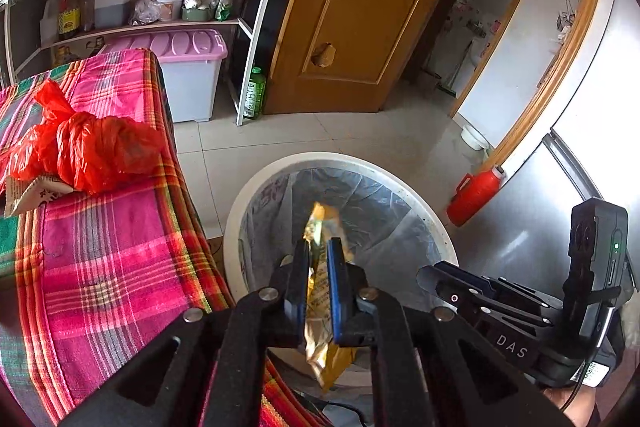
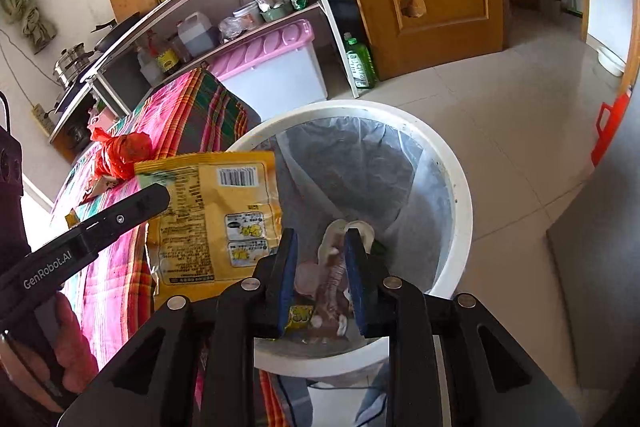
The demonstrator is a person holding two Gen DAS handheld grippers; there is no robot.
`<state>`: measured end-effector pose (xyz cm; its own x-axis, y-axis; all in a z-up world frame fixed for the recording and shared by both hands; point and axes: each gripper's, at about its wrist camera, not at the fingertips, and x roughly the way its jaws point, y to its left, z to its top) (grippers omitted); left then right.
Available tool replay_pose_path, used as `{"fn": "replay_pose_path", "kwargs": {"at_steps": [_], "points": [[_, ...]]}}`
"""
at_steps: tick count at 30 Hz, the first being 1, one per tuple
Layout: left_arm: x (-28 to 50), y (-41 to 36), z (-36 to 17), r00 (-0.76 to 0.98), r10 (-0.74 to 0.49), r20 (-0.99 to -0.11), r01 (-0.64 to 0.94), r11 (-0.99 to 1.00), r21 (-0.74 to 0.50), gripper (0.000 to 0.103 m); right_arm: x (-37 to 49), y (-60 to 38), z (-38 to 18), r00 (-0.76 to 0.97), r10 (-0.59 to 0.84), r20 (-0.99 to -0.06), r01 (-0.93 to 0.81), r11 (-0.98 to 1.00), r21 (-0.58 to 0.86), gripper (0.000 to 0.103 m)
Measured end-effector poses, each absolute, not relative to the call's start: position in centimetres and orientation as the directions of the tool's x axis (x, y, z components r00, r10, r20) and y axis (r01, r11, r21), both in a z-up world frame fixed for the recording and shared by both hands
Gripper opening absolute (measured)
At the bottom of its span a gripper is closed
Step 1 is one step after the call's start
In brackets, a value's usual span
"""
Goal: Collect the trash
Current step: 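Open the left tool dropping the chip bag while the right tool drops the wrapper, then move both open tools back over the table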
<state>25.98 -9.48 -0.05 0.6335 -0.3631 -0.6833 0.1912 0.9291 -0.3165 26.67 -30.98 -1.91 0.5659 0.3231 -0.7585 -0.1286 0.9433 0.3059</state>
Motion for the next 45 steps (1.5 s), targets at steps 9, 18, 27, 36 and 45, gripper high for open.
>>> {"fn": "replay_pose_path", "kwargs": {"at_steps": [9,18,27,36,45], "points": [[25.2,-8.9,0.6,0.649,-0.365,-0.668,0.187,0.927,-0.324,0.022,26.1,-30.7,-1.1,0.582,0.327,-0.745,-0.134,0.942,0.309,0.037],[22.7,-7.4,2.3,0.7,-0.344,-0.625,0.192,0.935,-0.299,0.022,24.5,-29.9,1.2,0.624,0.353,-0.698,-0.179,0.933,0.312,0.037],[20.0,-5.2,3.7,0.75,-0.293,-0.593,0.16,0.95,-0.268,0.022,22.6,-27.7,3.1,0.652,0.379,-0.657,-0.25,0.925,0.285,0.037],[17.9,-3.3,3.9,0.776,-0.242,-0.583,0.116,0.963,-0.244,0.022,21.1,-25.2,3.9,0.651,0.403,-0.643,-0.315,0.914,0.254,0.037],[15.8,-1.1,3.5,0.794,-0.192,-0.577,0.071,0.972,-0.224,0.022,19.6,-22.4,4.4,0.66,0.441,-0.608,-0.397,0.892,0.215,0.039]]}}
